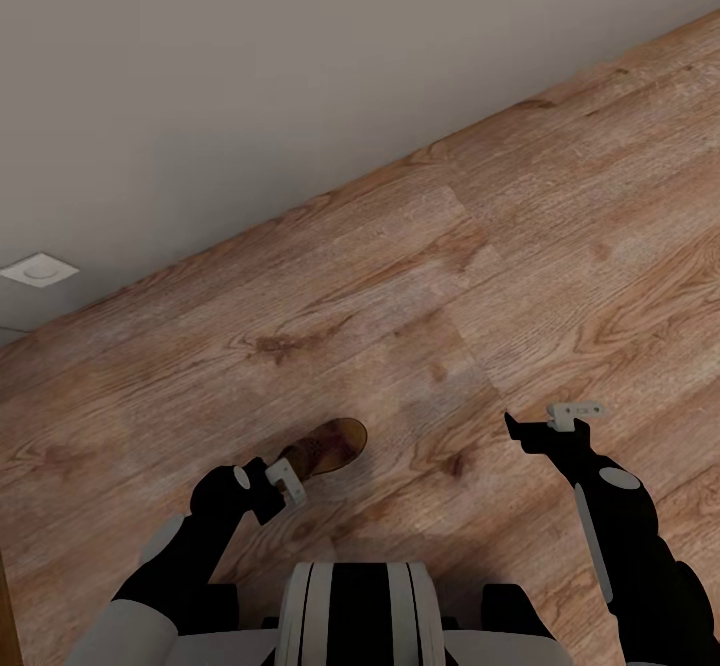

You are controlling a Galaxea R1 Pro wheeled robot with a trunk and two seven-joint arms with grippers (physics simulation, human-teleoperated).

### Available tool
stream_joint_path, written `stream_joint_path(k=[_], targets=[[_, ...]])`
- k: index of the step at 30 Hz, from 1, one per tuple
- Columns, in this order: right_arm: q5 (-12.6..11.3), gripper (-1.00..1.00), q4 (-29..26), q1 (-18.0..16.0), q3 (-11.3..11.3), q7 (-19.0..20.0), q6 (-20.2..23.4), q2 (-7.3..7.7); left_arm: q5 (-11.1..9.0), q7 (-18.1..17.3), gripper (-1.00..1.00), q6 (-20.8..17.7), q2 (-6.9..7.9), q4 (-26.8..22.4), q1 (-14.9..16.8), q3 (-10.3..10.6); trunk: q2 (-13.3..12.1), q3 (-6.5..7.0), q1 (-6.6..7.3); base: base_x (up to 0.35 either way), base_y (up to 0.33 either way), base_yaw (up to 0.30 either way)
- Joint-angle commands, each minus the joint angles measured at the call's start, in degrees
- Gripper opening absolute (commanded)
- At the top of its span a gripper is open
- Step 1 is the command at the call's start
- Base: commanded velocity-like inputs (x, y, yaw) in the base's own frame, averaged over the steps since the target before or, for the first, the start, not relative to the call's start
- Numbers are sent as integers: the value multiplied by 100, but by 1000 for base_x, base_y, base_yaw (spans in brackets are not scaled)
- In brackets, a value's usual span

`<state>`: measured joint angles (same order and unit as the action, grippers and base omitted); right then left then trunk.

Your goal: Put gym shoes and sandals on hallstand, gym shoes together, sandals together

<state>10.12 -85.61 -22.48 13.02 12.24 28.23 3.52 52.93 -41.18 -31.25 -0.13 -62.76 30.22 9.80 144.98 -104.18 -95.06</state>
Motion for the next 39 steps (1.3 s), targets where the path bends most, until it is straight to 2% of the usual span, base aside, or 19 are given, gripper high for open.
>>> stream_joint_path(k=[1, 26, 35, 39], targets=[[61, 100, -8, -2, 8, 51, 24, -1, 42, -40, -100, -20, -2, -8, 2, 3, 1, -3, 1, 0, 0, 0], [61, 100, -13, -1, 1, 51, 32, 6, 39, -40, -100, -25, 4, -201, 2, -43, -1, 41, 6, 0, 0, 0], [61, 100, -9, -1, -9, 58, 33, 8, 35, -40, -100, -29, 6, -209, 2, -58, -13, 241, 29, 0, 0, 0], [62, 100, -8, 0, -6, 59, 31, 8, 21, -40, -100, -36, 7, -205, 2, -146, -19, 329, 39, 0, 0, 0]])
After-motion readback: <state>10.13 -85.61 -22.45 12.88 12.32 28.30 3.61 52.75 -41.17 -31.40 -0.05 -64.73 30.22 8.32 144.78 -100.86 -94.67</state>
